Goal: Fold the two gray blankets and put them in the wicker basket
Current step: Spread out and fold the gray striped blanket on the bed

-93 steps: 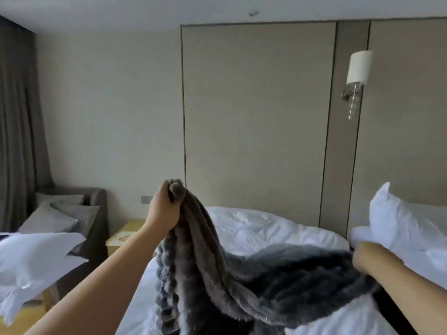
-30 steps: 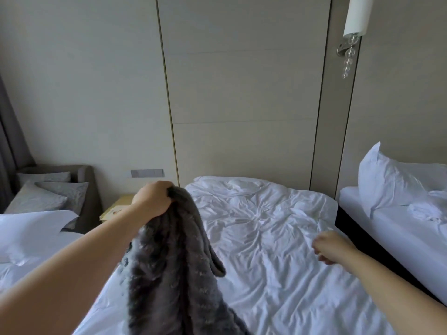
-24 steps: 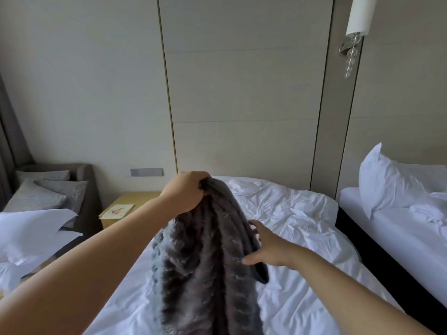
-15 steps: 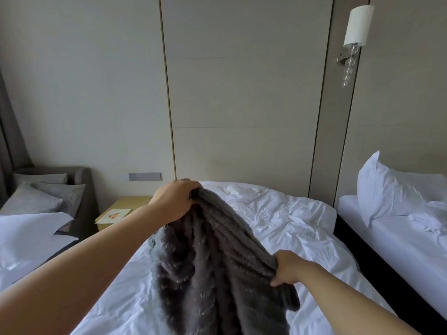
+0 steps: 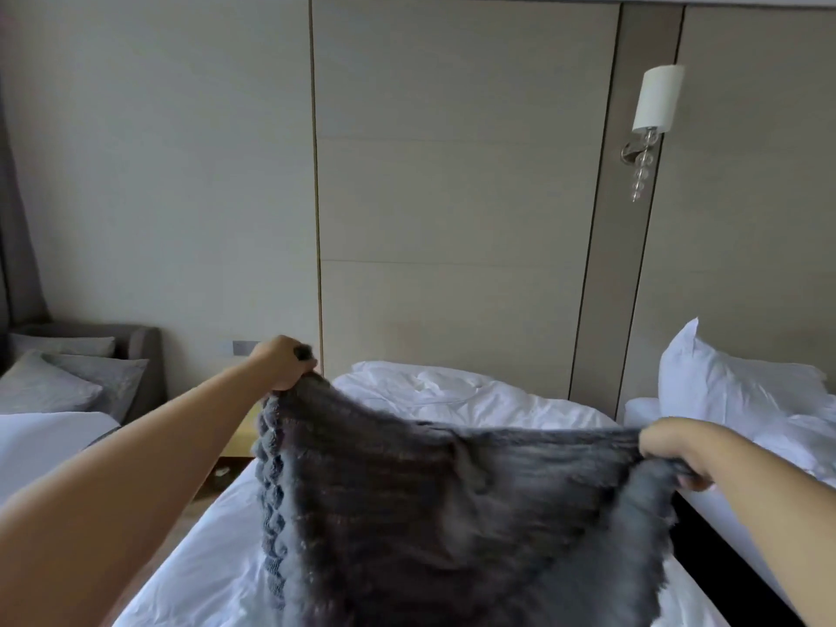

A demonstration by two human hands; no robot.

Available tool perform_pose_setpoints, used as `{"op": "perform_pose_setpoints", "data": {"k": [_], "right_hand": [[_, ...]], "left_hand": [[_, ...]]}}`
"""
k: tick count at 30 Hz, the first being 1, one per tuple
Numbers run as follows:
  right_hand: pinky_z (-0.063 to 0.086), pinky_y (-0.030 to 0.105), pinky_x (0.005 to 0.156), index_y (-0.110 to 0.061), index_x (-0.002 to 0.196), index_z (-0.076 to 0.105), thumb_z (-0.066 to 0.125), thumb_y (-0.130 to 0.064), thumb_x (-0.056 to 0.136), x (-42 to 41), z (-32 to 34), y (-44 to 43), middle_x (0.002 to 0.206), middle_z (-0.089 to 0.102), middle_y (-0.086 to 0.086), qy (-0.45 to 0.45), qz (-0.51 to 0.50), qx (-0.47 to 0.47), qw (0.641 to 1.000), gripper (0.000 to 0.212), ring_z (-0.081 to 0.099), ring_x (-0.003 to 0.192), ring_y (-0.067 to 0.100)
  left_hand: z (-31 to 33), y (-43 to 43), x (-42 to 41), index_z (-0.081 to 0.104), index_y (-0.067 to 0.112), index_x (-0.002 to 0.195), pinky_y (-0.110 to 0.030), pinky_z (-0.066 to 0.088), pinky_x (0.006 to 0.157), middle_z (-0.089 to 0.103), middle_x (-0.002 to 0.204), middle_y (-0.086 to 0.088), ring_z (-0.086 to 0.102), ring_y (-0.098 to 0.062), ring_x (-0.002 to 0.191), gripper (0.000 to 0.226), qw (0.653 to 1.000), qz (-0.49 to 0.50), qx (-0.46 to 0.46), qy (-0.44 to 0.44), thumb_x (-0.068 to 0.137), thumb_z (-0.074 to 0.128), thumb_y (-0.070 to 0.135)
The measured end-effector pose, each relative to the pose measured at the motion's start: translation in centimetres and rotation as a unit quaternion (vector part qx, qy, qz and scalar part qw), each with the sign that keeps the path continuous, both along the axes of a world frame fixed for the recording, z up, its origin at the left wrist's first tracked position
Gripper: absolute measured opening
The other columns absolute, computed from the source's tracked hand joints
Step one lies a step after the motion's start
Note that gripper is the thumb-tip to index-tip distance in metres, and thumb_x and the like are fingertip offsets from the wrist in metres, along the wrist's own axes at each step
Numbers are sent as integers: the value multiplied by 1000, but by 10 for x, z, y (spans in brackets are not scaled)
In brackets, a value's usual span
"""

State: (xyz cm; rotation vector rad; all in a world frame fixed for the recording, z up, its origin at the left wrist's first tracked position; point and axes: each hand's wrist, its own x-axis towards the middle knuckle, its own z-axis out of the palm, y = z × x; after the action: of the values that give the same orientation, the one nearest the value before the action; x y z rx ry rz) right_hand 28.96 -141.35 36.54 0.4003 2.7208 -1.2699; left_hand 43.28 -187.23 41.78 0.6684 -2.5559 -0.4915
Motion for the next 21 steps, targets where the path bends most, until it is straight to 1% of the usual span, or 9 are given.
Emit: {"op": "perform_pose_setpoints", "data": {"k": [3, 5, 7, 10, 13, 15, 18, 20, 21], "right_hand": [[44, 32, 69, -1, 96, 58, 42, -6, 91, -12, -2, 23, 105, 58, 25, 234, -183, -110, 949, 17, 52, 87, 30], [45, 43, 91, 1, 110, 55, 42, -8, 93, 2, -4, 22, 122, 57, 27, 277, -252, -114, 920, 24, 56, 107, 40], [47, 42, 88, 0, 106, 56, 45, -6, 95, 15, -22, 17, 112, 60, 21, 135, -83, 58, 986, 17, 58, 99, 34], [51, 31, 67, 0, 99, 63, 52, -8, 93, 34, -43, 6, 85, 65, 15, -164, 122, 213, 955, 15, 60, 74, 24], [46, 43, 91, 4, 127, 52, 44, -2, 94, 24, -56, 5, 124, 57, 27, 93, -57, 82, 991, 35, 55, 111, 40], [45, 50, 89, 0, 123, 52, 41, 0, 91, 29, -64, -2, 122, 56, 29, 244, -189, 1, 951, 34, 53, 110, 46], [44, 40, 76, -1, 108, 60, 50, -5, 90, 41, -110, -10, 108, 63, 29, 208, -53, 53, 975, 21, 59, 96, 42], [42, 32, 64, -8, 97, 62, 58, -13, 87, 61, -158, -9, 92, 66, 20, -62, 157, 158, 973, 11, 61, 76, 30], [45, 33, 65, -10, 97, 63, 63, -17, 84, 75, -187, -6, 91, 66, 15, -205, 248, 217, 922, 15, 62, 76, 26]], "left_hand": [[-2, -14, 4, 67, 14, 106, -24, 37, 78, 68, 108, -12, 59, -27, 96, 25, 956, 47, 76, 278, 91, 49, 5], [-8, -19, 5, 66, 12, 109, -25, 40, 83, 67, 113, -12, 58, -28, 102, 31, 953, 52, 92, 284, 90, 44, 1], [-27, -17, -1, 65, 7, 116, -31, 44, 92, 64, 120, -13, 58, -30, 109, 30, 991, 10, 109, 71, 95, 43, 9], [-54, -11, -5, 67, 7, 112, -35, 45, 91, 65, 115, -15, 59, -32, 105, 28, 992, 8, 128, -19, 96, 48, 19], [-73, -6, -6, 68, 13, 108, -35, 43, 90, 66, 115, -15, 58, -35, 107, 24, 965, 65, 154, 204, 93, 50, 13], [-91, 2, -6, 66, 14, 110, -36, 42, 89, 66, 115, -14, 57, -34, 108, 25, 947, 68, 191, 250, 94, 47, 13], [-137, 14, 2, 66, 14, 115, -31, 40, 88, 65, 118, -11, 57, -31, 110, 26, 982, -15, 157, 104, 96, 49, 17], [-189, 19, 18, 65, 12, 117, -25, 38, 87, 63, 121, -6, 56, -26, 113, 28, 981, -85, 101, -144, 98, 45, 18], [-216, 21, 31, 64, 9, 117, -25, 40, 88, 62, 121, -7, 56, -26, 114, 31, 952, -103, 68, -282, 99, 41, 17]]}}
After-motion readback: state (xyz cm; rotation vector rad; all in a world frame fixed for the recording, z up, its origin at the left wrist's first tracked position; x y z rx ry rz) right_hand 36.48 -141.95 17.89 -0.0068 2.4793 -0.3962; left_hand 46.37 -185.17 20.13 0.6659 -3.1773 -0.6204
